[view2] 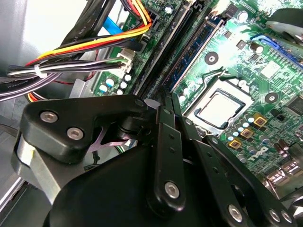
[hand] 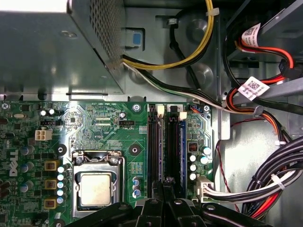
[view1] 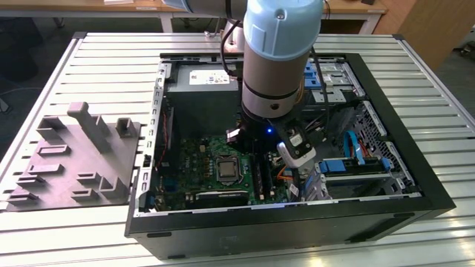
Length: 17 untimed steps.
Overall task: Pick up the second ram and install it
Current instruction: 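Insert the second ram into the second slot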
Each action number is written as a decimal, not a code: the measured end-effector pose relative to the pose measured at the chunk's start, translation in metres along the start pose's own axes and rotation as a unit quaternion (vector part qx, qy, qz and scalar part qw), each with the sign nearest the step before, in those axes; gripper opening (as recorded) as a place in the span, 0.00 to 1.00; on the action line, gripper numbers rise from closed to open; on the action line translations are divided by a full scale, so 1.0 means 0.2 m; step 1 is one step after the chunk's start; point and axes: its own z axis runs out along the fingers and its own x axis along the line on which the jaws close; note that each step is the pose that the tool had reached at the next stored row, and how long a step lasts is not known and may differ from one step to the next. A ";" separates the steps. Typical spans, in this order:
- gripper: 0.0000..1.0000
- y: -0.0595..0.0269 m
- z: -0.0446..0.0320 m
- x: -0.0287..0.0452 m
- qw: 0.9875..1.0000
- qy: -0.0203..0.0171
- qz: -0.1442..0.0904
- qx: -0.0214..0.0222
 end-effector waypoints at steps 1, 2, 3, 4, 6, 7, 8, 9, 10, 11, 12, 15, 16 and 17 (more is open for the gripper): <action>0.11 0.000 0.000 0.000 1.000 0.000 0.000 0.000; 0.11 0.000 0.000 0.000 1.000 0.000 0.000 0.000; 0.11 0.000 0.003 0.000 1.000 0.000 0.000 0.000; 0.11 0.000 0.006 0.000 1.000 0.000 0.000 0.000; 0.11 -0.001 0.009 0.000 1.000 0.000 0.000 0.000; 0.11 -0.001 0.009 0.000 1.000 0.000 0.000 0.000; 0.11 -0.001 0.009 0.000 1.000 0.000 0.000 0.000; 0.11 -0.001 0.010 0.000 1.000 0.000 0.000 0.000; 0.11 -0.001 0.014 0.000 1.000 0.000 0.000 0.000; 0.11 -0.001 0.017 0.001 1.000 0.000 0.000 0.000; 0.11 -0.001 0.017 0.001 1.000 0.000 0.000 0.000; 0.11 -0.001 0.017 0.001 1.000 0.000 0.000 0.000; 0.11 -0.001 0.017 0.001 1.000 0.000 0.000 0.000; 0.11 -0.001 0.017 0.001 1.000 0.000 0.000 0.000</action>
